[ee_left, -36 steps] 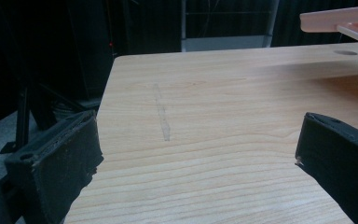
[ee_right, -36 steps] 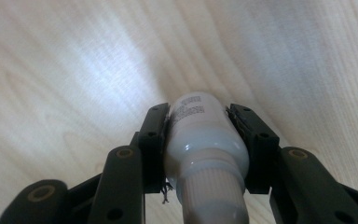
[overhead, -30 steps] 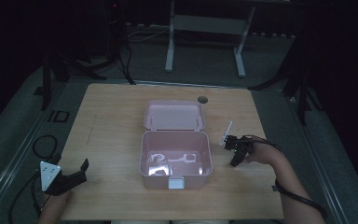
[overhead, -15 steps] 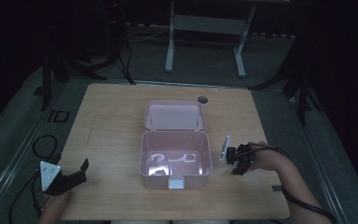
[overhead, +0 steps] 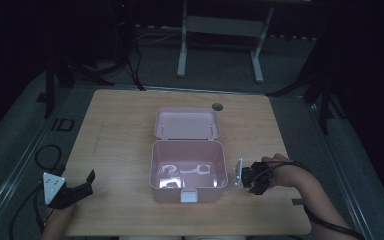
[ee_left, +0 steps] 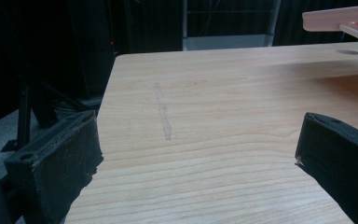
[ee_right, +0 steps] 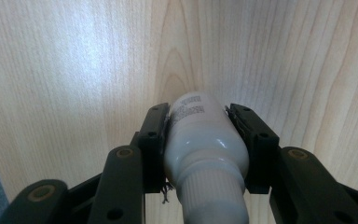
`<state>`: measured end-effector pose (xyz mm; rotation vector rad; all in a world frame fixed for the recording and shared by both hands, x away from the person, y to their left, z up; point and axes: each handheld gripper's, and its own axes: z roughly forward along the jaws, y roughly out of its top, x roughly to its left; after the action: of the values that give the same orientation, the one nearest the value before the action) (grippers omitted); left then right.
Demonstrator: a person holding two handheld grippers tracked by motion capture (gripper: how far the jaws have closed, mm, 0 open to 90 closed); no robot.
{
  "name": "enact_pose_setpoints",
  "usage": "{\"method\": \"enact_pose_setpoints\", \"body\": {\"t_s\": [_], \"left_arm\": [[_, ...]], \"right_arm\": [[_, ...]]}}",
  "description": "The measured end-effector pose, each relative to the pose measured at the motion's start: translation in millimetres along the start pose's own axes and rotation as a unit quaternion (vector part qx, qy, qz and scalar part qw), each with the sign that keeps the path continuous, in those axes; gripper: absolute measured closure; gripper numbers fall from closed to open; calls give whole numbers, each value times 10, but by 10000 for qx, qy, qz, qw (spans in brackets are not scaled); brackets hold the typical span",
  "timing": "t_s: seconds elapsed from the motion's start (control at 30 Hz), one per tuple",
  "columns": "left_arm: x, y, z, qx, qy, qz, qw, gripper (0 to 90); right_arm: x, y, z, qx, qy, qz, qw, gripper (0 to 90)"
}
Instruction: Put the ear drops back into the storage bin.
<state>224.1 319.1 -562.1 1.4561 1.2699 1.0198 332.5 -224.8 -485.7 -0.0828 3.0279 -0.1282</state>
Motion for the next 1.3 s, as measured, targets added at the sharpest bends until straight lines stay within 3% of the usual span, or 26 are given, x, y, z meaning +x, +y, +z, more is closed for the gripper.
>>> {"method": "enact_pose_setpoints", "body": {"t_s": [0.47,1.3], "left_arm": [[4,0,1,8,3,-16,10000,3],[2,0,1,-6,6,-16,10000,4]], "right_arm": [[4,33,-226,-90,165,132,9997,594],[-67,199,-1037,-104,16,181,9998,594]]}}
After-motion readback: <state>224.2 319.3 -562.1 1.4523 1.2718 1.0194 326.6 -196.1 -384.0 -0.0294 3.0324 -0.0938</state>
